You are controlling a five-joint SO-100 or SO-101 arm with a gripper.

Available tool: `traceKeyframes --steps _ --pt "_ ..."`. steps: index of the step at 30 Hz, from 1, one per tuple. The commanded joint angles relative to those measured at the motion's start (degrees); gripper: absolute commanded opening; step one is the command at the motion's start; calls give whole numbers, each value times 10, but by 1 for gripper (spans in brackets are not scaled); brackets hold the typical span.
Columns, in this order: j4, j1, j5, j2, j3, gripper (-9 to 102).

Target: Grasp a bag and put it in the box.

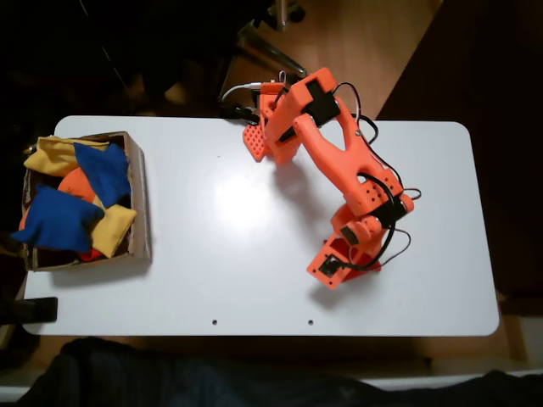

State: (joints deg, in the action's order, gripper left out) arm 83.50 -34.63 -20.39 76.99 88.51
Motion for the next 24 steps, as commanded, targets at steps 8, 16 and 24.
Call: traceKeyframes --steps 8,16,24 --pt "13 -27 61 -51 -83 65" --pt "15 -34 101 -79 -105 66" --pt "9 -13 110 -95 -107 66"
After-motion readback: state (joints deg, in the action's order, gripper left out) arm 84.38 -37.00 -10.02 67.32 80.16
